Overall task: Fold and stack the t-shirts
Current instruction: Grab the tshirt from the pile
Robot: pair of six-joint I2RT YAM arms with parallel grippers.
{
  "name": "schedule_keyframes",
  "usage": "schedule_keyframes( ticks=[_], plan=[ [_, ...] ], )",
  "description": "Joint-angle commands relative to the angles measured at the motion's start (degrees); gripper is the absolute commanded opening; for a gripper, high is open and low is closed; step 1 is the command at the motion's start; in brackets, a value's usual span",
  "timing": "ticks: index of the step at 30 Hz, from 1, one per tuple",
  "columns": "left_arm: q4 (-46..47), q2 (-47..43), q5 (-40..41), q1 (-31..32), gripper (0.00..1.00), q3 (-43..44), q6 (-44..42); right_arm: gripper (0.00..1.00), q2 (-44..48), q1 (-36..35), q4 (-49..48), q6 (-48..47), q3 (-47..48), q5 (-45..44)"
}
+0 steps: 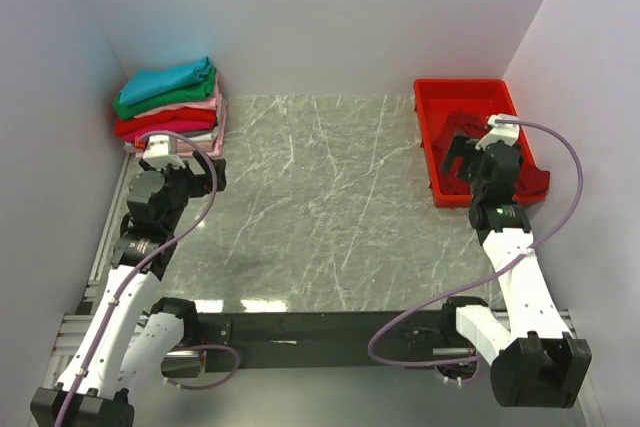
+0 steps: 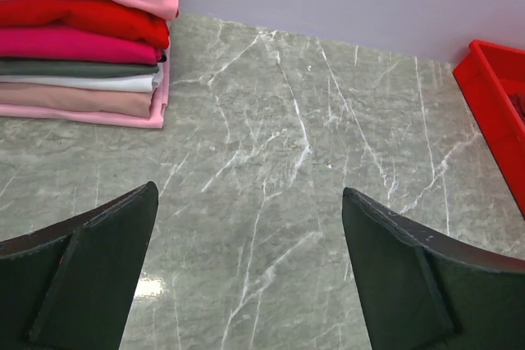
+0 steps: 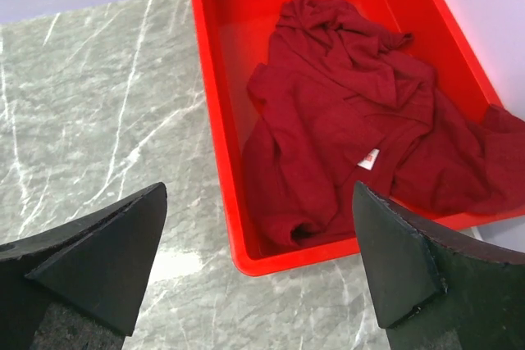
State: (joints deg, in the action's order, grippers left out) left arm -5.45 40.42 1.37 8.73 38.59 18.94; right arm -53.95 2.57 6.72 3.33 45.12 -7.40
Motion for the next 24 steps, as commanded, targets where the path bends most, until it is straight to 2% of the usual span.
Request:
schedule_keyframes(
  ticks=[1,4,6,8,11,14,17,21,24],
  plan=[
    [0.27,0.09,-0.84,0.23,1.00,2.81,0.05,1.00,1.13,0.42,-2.94,-0.87,1.55,1.51],
    [0.18,0.01,-0.93,0.23,0.99,2.90,0.05,1.00,0.34,0.33,-2.94,-4.63,1.99,3.61],
    [0.09,0.09,-0.84,0.32,0.99,2.72,-0.13,1.00,0.08,0.16,-2.94,-8.84,1.37,8.44],
    [-0.52,0.44,-0.93,0.32,1.00,3.07,-0.22,1.00,-0.10,-0.19,-3.03,-9.22,0.50,9.59],
    [-0.44,0.71,-0.93,0.32,0.99,3.16,-0.31,1.00,-0.19,-0.20,-3.83,-5.28,0.84,7.49],
    [-0.61,1.23,-0.93,0.32,0.99,3.25,-0.39,1.00,-1.15,-0.20,-2.77,-0.27,3.21,0.65],
    [-0.70,1.67,-0.93,0.32,0.99,3.51,-0.39,1.00,-1.42,-0.11,-1.62,-0.42,4.36,-0.60],
    [-0.61,0.89,-1.54,0.32,1.00,3.25,-0.39,1.00,-0.89,-0.20,-0.31,-14.89,3.22,6.05],
    [-0.52,0.88,-1.54,0.32,0.99,3.34,-0.39,1.00,-4.12,-0.90,2.66,-19.48,5.23,6.61]
  ],
)
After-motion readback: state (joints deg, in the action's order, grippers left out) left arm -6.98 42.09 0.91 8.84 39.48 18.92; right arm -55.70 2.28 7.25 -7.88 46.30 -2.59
